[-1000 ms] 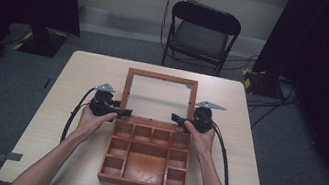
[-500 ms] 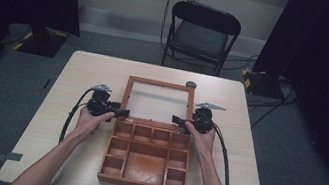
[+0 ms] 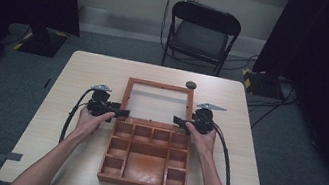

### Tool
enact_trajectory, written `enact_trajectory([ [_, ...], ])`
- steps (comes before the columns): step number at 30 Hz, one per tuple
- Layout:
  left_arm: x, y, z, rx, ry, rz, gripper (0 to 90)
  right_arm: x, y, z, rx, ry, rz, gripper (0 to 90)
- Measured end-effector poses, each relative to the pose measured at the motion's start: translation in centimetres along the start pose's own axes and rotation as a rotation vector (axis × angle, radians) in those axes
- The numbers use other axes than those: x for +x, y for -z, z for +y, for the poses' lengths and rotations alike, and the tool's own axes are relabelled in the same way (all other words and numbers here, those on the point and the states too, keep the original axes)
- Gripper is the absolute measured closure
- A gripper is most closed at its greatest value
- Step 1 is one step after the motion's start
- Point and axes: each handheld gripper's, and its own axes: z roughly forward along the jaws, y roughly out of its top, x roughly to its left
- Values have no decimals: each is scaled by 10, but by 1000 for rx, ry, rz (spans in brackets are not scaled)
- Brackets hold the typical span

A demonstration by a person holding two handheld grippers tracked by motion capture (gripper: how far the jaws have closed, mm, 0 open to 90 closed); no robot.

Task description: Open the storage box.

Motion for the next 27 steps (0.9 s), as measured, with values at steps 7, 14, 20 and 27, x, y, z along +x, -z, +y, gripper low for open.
enact_trajectory([
  [7,1,-1,-2,5,-10,10,352,-6,-3,-6,8,-57,26,112],
  [14,-2,-1,-2,5,-25,18,352,-10,-5,-9,21,-95,50,113],
  [20,-3,2,-1,8,-34,15,350,-12,-5,-9,22,-100,48,117],
  [27,-5,9,1,7,-47,29,330,-14,4,-10,8,-79,7,158],
])
